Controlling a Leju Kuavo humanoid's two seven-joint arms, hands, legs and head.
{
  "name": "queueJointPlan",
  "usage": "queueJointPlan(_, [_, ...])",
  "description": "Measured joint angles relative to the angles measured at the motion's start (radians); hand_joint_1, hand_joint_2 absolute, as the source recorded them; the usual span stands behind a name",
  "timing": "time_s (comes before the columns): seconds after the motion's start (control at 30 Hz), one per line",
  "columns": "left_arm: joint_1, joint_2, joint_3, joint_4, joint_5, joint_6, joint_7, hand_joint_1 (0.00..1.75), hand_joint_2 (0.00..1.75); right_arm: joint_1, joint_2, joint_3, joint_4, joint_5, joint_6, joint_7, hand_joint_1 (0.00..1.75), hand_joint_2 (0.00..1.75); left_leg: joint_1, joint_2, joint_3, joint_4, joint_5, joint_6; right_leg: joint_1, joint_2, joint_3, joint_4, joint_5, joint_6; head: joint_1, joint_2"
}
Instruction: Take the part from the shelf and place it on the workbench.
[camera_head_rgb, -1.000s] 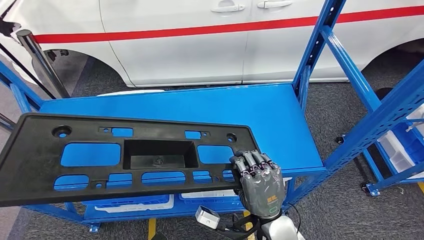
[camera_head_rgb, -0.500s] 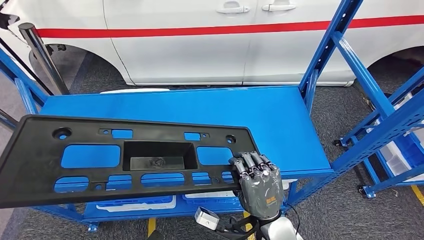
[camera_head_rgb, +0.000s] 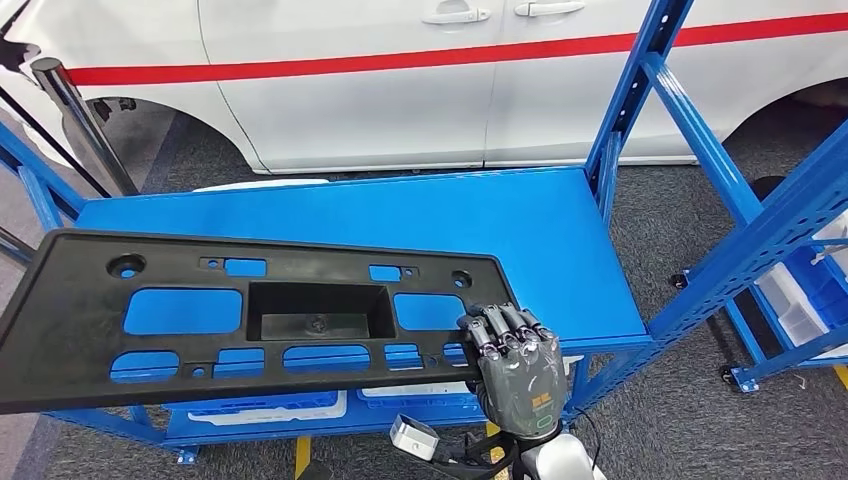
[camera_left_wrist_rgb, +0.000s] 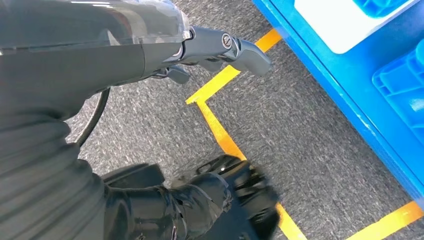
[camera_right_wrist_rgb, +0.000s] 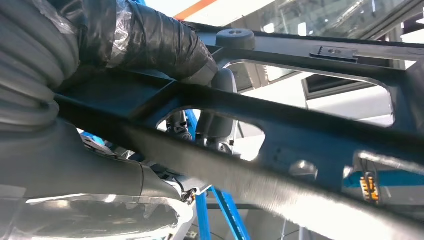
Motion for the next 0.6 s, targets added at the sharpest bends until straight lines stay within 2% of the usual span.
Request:
queueJointPlan(0.03, [0.001, 0.0, 0.0, 0.0, 0.0, 0.004, 0.002, 0.0, 1.75, 0.0, 0.0, 0.0, 0.002, -0.001, 0.0, -0.002, 1.75, 1.75, 0.0, 0.0, -0.021, 0.043, -0.01, -0.002, 0.0, 0.0, 0.0, 0.0, 0.0, 0.0, 0.0, 0.0])
queueJointPlan(0.07, [0.001, 0.0, 0.0, 0.0, 0.0, 0.008, 0.005, 0.0, 1.75, 0.0, 0.0, 0.0, 0.004, -0.003, 0.0, -0.004, 1.75, 1.75, 0.001, 0.0, -0.026, 0.051, 0.0, -0.002, 0.0, 0.0, 0.001, 0.001, 0.0, 0.0, 0.0, 0.0])
queueJointPlan(0.1, [0.001, 0.0, 0.0, 0.0, -0.001, 0.012, 0.007, 0.0, 1.75, 0.0, 0.0, 0.0, 0.006, -0.006, 0.0, -0.005, 1.75, 1.75, 0.001, 0.0, -0.012, 0.018, 0.028, -0.002, 0.0, 0.0, 0.002, 0.001, 0.0, 0.0, 0.0, 0.0])
queueJointPlan(0.17, [-0.001, 0.0, 0.0, 0.0, -0.001, 0.018, 0.009, 0.0, 1.75, 0.0, 0.001, 0.0, 0.008, -0.018, 0.0, -0.007, 1.75, 1.75, 0.0, 0.0, 0.051, -0.116, 0.097, 0.004, 0.001, 0.001, 0.004, 0.002, -0.001, 0.003, 0.0, 0.0])
queueJointPlan(0.2, [-0.002, 0.0, -0.001, 0.0, -0.001, 0.02, 0.01, 0.0, 1.75, -0.001, 0.002, 0.0, 0.009, -0.024, 0.0, -0.008, 1.75, 1.75, -0.002, -0.001, 0.077, -0.175, 0.117, 0.009, 0.002, 0.002, 0.003, 0.003, -0.001, 0.006, 0.0, 0.0])
queueJointPlan(0.27, [-0.003, 0.0, -0.002, 0.0, -0.001, 0.022, 0.012, 0.0, 1.75, -0.002, 0.004, 0.0, 0.012, -0.036, 0.0, -0.011, 1.75, 1.75, -0.006, -0.002, 0.096, -0.223, 0.126, 0.017, 0.005, 0.002, 0.0, 0.002, 0.002, 0.016, 0.0, 0.0])
queueJointPlan(0.33, [-0.001, -0.001, -0.003, 0.0, 0.0, 0.024, 0.014, 0.0, 1.75, -0.002, 0.006, 0.0, 0.015, -0.048, 0.0, -0.015, 1.75, 1.75, -0.006, -0.003, 0.095, -0.231, 0.133, 0.03, 0.005, 0.002, 0.0, -0.001, 0.005, 0.028, 0.001, 0.0])
queueJointPlan(0.37, [-0.001, -0.001, -0.003, 0.0, 0.0, 0.026, 0.014, 0.0, 1.75, -0.003, 0.006, 0.0, 0.017, -0.053, 0.0, -0.017, 1.75, 1.75, -0.004, -0.002, 0.096, -0.236, 0.138, 0.037, 0.005, 0.002, -0.003, 0.005, -0.002, 0.033, 0.001, 0.0])
queueJointPlan(0.4, [-0.002, -0.002, -0.003, 0.0, 0.0, 0.027, 0.015, 0.0, 1.75, -0.003, 0.006, 0.0, 0.019, -0.056, 0.0, -0.019, 1.75, 1.75, -0.002, -0.001, 0.096, -0.242, 0.143, 0.045, 0.006, 0.002, -0.011, 0.026, -0.02, 0.036, 0.001, 0.0])
queueJointPlan(0.43, [-0.003, -0.003, -0.003, 0.0, 0.0, 0.029, 0.015, 0.0, 1.75, -0.004, 0.006, 0.0, 0.021, -0.059, 0.0, -0.02, 1.75, 1.75, 0.0, 0.001, 0.095, -0.246, 0.148, 0.051, 0.006, 0.002, -0.03, 0.07, -0.051, 0.038, 0.002, 0.0])
queueJointPlan(0.5, [-0.003, -0.003, -0.003, 0.0, 0.0, 0.03, 0.016, 0.0, 1.75, -0.003, 0.006, 0.0, 0.027, -0.062, 0.0, -0.022, 1.75, 1.75, -0.003, 0.002, 0.089, -0.245, 0.152, 0.057, 0.006, 0.002, -0.084, 0.199, -0.119, 0.04, 0.002, 0.0])
queueJointPlan(0.53, [-0.002, -0.003, -0.003, 0.0, 0.0, 0.031, 0.016, 0.0, 1.75, -0.003, 0.006, 0.0, 0.031, -0.063, 0.0, -0.022, 1.75, 1.75, -0.004, 0.003, 0.085, -0.242, 0.153, 0.058, 0.006, 0.002, -0.106, 0.252, -0.138, 0.041, 0.002, 0.0])
queueJointPlan(0.57, [-0.001, -0.004, -0.003, 0.0, 0.0, 0.031, 0.017, 0.0, 1.75, -0.003, 0.006, 0.0, 0.034, -0.065, 0.0, -0.023, 1.75, 1.75, -0.005, 0.003, 0.082, -0.239, 0.153, 0.059, 0.006, 0.002, -0.111, 0.271, -0.138, 0.042, 0.002, 0.0])
queueJointPlan(0.6, [-0.001, -0.004, -0.004, 0.0, 0.0, 0.031, 0.017, 0.0, 1.75, -0.003, 0.006, 0.0, 0.036, -0.067, 0.0, -0.024, 1.75, 1.75, -0.005, 0.003, 0.079, -0.236, 0.153, 0.059, 0.006, 0.002, -0.096, 0.251, -0.12, 0.041, 0.002, 0.0])
